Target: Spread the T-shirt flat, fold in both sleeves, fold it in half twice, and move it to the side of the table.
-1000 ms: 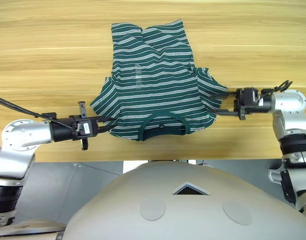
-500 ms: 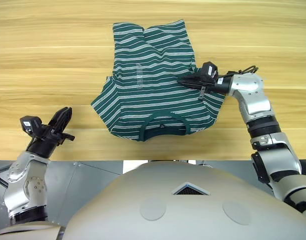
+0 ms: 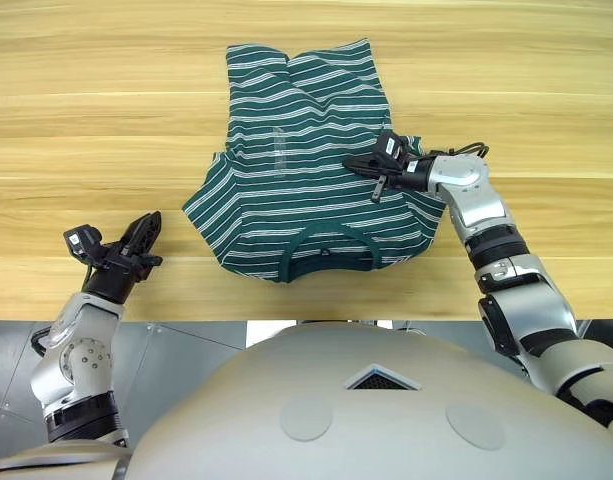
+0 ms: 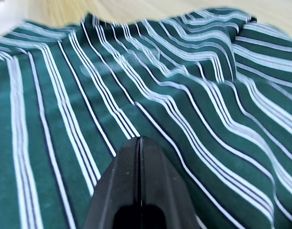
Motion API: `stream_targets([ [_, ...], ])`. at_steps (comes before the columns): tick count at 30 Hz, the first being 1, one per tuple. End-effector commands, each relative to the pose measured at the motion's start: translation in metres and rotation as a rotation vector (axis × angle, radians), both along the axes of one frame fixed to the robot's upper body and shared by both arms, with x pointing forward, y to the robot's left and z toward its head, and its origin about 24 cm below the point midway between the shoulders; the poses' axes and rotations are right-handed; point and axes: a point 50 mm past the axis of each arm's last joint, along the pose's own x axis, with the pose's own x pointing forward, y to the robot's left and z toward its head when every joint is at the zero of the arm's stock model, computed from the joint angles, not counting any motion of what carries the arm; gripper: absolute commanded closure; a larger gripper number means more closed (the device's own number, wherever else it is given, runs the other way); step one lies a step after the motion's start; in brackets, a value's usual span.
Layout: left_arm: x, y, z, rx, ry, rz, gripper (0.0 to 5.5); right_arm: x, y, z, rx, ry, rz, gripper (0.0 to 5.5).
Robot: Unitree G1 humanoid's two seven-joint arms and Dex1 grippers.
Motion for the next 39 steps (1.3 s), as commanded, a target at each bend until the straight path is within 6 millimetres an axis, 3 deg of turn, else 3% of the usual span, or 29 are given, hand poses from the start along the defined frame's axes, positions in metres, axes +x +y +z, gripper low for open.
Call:
stream_targets([
  [1, -0.003, -0.005, -0.006, -0.004, 0.048, -0.043, 3.72, 0.006, 0.001, 0.002, -0.018, -0.03, 0.004, 5.5],
  [3, -0.003, -0.013, -0.011, -0.012, 0.064, -0.065, 3.4, 0.006, 0.002, 0.001, -0.02, -0.032, 0.004, 5.5],
  [10, 0.011, -0.035, -0.034, 0.038, 0.133, -0.161, 3.4, 0.004, 0.004, -0.002, -0.014, -0.036, 0.003, 5.5],
  [22, 0.014, -0.036, -0.05, 0.077, 0.173, -0.142, 3.4, 0.003, 0.007, 0.003, 0.005, -0.07, 0.015, 5.5],
  [33, 0.019, -0.046, -0.045, -0.009, 0.113, -0.127, 5.35, 0.006, 0.006, 0.006, 0.015, -0.088, 0.01, 5.5],
  [39, 0.023, -0.043, -0.038, 0.001, 0.071, -0.107, 5.47, 0.008, 0.006, 0.008, 0.018, -0.093, 0.009, 5.5],
])
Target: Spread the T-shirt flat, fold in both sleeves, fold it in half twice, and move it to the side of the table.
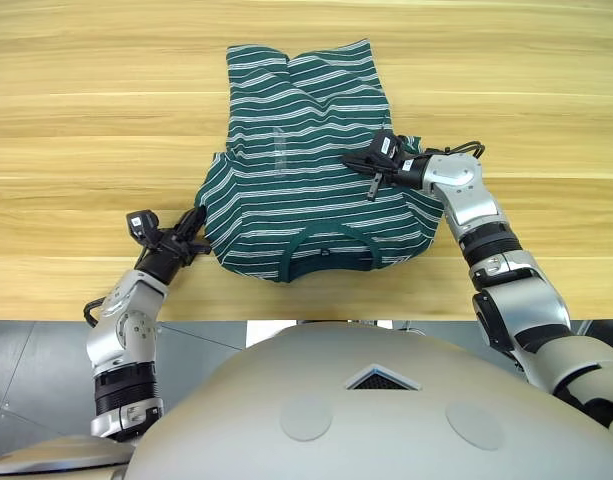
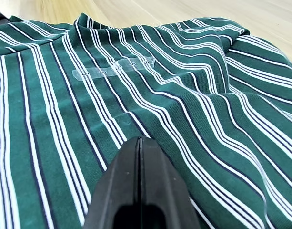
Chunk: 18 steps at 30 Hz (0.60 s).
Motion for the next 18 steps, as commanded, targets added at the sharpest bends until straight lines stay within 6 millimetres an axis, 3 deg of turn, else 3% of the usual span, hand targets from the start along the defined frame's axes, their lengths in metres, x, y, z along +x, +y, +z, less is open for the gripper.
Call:
stream_targets([
  [1, -0.002, 0.001, 0.002, 0.02, 0.004, 0.019, 5.47, 0.006, 0.0, 0.007, 0.008, -0.029, -0.005, 5.5],
  [11, 0.014, 0.004, 0.039, 0.058, -0.185, 0.067, 5.47, 0.008, -0.001, 0.006, 0.01, -0.031, -0.017, 5.5],
  [15, 0.016, -0.009, 0.051, 0.024, -0.233, 0.034, 5.47, 0.01, -0.001, 0.007, 0.01, -0.033, -0.018, 5.5],
  [18, 0.013, -0.028, 0.049, 0.005, -0.215, -0.036, 5.47, 0.01, 0.0, 0.006, 0.01, -0.033, -0.014, 5.5],
])
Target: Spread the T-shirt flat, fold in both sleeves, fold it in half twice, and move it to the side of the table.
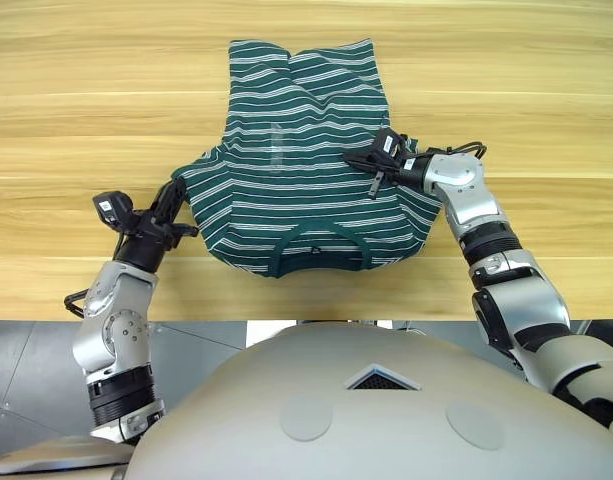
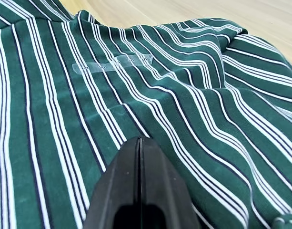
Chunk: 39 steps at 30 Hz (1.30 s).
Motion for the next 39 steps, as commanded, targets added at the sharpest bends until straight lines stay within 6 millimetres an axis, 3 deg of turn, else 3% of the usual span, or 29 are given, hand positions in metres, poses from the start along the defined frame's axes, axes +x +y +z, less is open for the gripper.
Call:
stream_targets([
  [1, -0.006, -0.024, -0.006, -0.004, 0.041, -0.086, 5.47, 0.008, 0.003, 0.008, 0.002, -0.036, 0.009, 5.5],
  [6, -0.017, -0.052, -0.015, 0.062, 0.092, -0.219, 5.47, 0.008, 0.005, 0.008, 0.005, -0.039, 0.014, 5.5],
  [14, -0.024, -0.073, -0.018, 0.158, 0.092, -0.334, 5.47, 0.008, 0.008, 0.008, 0.021, -0.041, 0.019, 5.5],
  [24, -0.024, -0.069, -0.037, 0.304, 0.155, -0.317, 5.47, 0.005, 0.01, 0.008, 0.031, -0.046, 0.027, 5.5],
  [32, -0.035, -0.083, -0.031, 0.369, 0.115, -0.43, 4.28, 0.005, 0.009, 0.008, 0.026, -0.051, 0.014, 5.5],
  [39, -0.047, -0.096, -0.019, 0.289, 0.072, -0.544, 3.01, 0.005, 0.009, 0.007, 0.026, -0.047, 0.011, 5.5],
])
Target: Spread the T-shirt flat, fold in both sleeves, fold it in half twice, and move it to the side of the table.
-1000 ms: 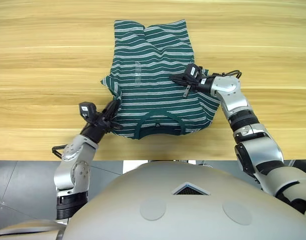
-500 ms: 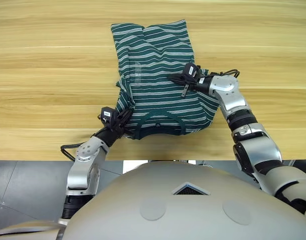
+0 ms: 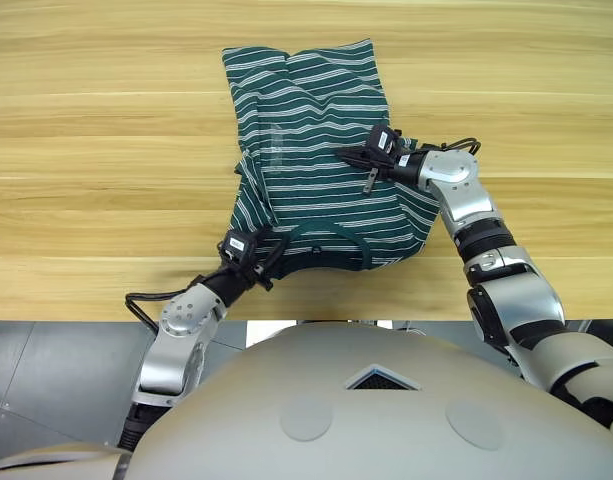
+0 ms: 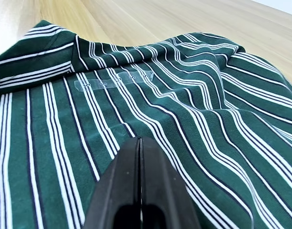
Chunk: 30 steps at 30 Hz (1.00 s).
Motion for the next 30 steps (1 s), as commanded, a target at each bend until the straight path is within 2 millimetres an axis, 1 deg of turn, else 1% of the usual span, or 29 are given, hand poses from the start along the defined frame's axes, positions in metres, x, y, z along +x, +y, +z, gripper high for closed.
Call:
stream_targets([
  [1, 0.004, 0.006, 0.013, -0.042, -0.044, 0.0, 2.88, 0.001, -0.001, 0.002, -0.002, -0.013, -0.009, 5.5],
  [2, 0.006, 0.009, 0.017, -0.053, -0.061, 0.013, 2.72, 0.001, -0.001, 0.002, -0.002, -0.013, -0.009, 5.5],
  [3, 0.012, 0.018, 0.023, -0.066, -0.091, 0.048, 2.51, 0.001, -0.001, 0.002, -0.001, -0.013, -0.01, 5.5],
  [6, 0.032, 0.061, 0.043, -0.035, -0.21, 0.2, 2.47, 0.001, 0.0, 0.001, 0.001, -0.012, -0.014, 5.5],
  [7, 0.037, 0.075, 0.047, -0.014, -0.235, 0.249, 2.47, 0.002, 0.0, 0.001, 0.001, -0.012, -0.016, 5.5],
  [8, 0.039, 0.084, 0.049, -0.01, -0.248, 0.28, 2.47, 0.002, 0.0, 0.001, 0.001, -0.011, -0.018, 5.5],
  [9, 0.04, 0.091, 0.051, -0.011, -0.256, 0.296, 2.47, 0.002, 0.0, 0.001, 0.001, -0.011, -0.019, 5.5],
  [11, 0.04, 0.096, 0.052, -0.031, -0.255, 0.301, 2.47, 0.003, 0.001, 0.001, 0.0, -0.011, -0.02, 5.5],
  [13, 0.044, 0.104, 0.046, 0.005, -0.238, 0.342, 2.47, 0.003, 0.0, 0.001, -0.001, -0.011, -0.022, 5.5],
  [15, 0.05, 0.106, 0.034, 0.058, -0.204, 0.368, 2.47, 0.004, 0.0, 0.002, -0.001, -0.013, -0.021, 5.5],
  [18, 0.06, 0.104, 0.014, 0.162, -0.175, 0.367, 2.47, 0.005, 0.001, 0.003, 0.0, -0.016, -0.02, 5.5],
  [20, 0.066, 0.102, 0.005, 0.208, -0.174, 0.361, 2.47, 0.006, 0.001, 0.003, 0.001, -0.019, -0.022, 5.5],
  [26, 0.086, 0.085, -0.007, 0.225, -0.194, 0.327, 2.47, 0.007, 0.002, 0.004, 0.003, -0.026, -0.026, 5.5],
  [30, 0.096, 0.071, -0.01, 0.21, -0.21, 0.298, 2.47, 0.008, 0.003, 0.004, 0.007, -0.026, -0.024, 5.5],
])
